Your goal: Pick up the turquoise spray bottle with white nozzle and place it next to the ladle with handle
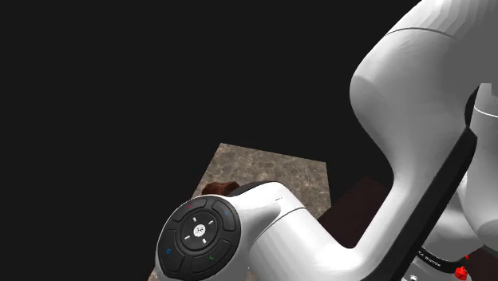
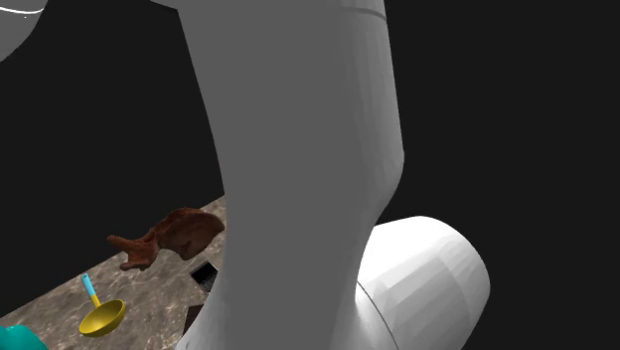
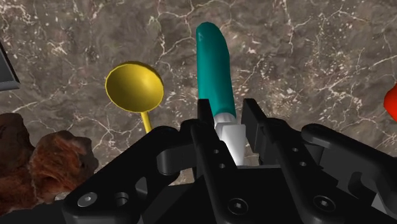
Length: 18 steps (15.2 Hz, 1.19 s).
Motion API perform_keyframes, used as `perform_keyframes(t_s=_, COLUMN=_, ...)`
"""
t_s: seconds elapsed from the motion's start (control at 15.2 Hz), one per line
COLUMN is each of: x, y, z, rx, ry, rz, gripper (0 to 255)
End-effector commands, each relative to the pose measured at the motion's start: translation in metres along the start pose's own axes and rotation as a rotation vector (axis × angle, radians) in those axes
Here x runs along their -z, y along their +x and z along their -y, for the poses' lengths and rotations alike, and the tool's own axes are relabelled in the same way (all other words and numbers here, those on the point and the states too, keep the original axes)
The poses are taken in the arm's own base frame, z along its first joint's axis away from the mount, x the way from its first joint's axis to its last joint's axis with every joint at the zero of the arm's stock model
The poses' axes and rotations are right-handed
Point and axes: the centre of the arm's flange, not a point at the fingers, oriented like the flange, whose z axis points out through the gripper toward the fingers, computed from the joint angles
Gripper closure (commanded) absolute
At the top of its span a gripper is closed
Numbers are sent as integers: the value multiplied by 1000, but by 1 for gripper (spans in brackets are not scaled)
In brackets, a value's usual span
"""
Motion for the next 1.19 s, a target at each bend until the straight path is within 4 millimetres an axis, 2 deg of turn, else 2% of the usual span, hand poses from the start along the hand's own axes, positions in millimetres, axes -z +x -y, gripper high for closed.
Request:
perform_keyframes(t_s=0.0, x=-10, y=0, z=1, rx=0, ry=0, rz=-1, gripper=255)
perform_keyframes(t_s=0.53, x=-15, y=0, z=1, rx=0, ry=0, rz=-1, gripper=255)
perform_keyframes(t_s=0.59, x=-15, y=0, z=1, rx=0, ry=0, rz=-1, gripper=0)
perform_keyframes(t_s=0.92, x=-15, y=0, z=1, rx=0, ry=0, rz=-1, gripper=0)
perform_keyframes(t_s=1.12, x=25, y=0, z=1, rx=0, ry=0, rz=-1, gripper=0)
